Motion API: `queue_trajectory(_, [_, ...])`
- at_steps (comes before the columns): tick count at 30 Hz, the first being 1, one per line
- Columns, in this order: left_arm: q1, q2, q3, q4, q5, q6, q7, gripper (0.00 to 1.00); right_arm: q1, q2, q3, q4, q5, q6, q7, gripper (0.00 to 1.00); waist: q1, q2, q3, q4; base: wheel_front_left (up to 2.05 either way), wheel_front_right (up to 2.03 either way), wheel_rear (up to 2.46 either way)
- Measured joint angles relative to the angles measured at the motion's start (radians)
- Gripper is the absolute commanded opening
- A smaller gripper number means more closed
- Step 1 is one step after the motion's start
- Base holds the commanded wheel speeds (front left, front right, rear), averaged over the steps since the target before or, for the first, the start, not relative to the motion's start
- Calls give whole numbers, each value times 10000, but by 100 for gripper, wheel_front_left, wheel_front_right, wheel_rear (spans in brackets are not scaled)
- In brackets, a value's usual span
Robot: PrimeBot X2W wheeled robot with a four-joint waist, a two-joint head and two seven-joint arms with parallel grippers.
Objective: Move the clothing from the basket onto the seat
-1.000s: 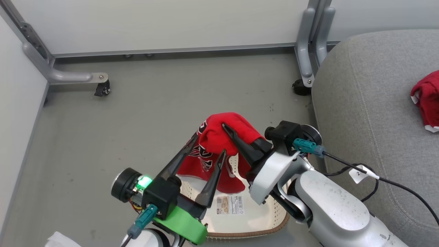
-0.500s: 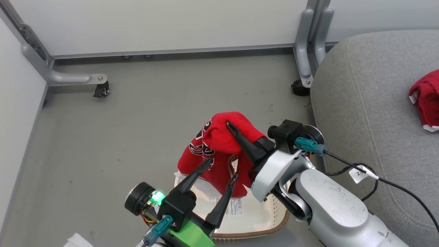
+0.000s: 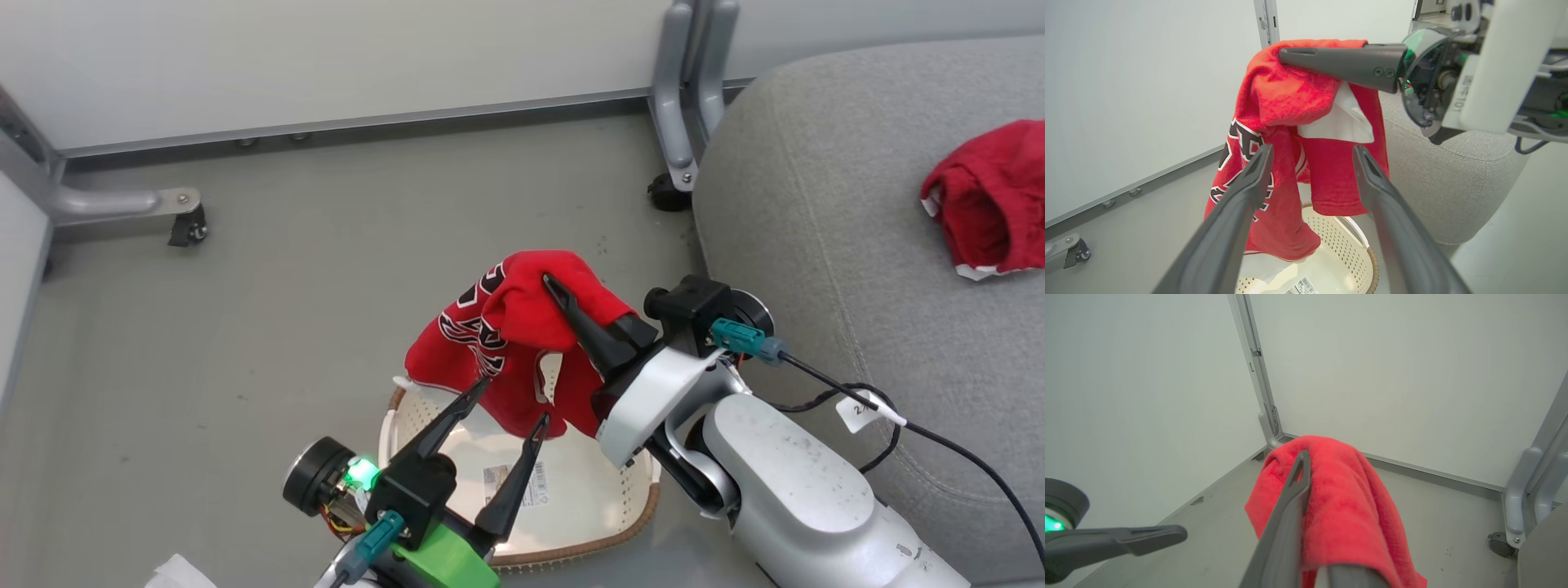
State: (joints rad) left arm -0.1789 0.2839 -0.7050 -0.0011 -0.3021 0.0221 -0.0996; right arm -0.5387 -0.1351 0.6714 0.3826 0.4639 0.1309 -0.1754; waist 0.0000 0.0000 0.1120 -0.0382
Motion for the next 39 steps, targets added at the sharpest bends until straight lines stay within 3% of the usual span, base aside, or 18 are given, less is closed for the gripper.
queue_trajectory(11, [-378,265,38,-221,140,-10,198,100,-105,161,-510,171,0,0,-355,0,0,0,382,-1767,0,0,0])
queue_trajectory(24, [-883,476,-81,-627,318,-121,560,100,12,-31,-2266,295,-42,0,-746,0,0,0,1157,-3903,0,0,0])
queue_trajectory(32, [-1406,451,-261,-888,495,-261,709,100,-777,-786,-4132,119,-483,0,-819,0,0,0,2050,-4229,0,0,0])
queue_trajectory(39, [-1926,443,-368,-1152,675,-393,736,100,-2020,-2059,-6069,-182,-1003,0,-830,0,1,0,2783,-4006,0,0,0])
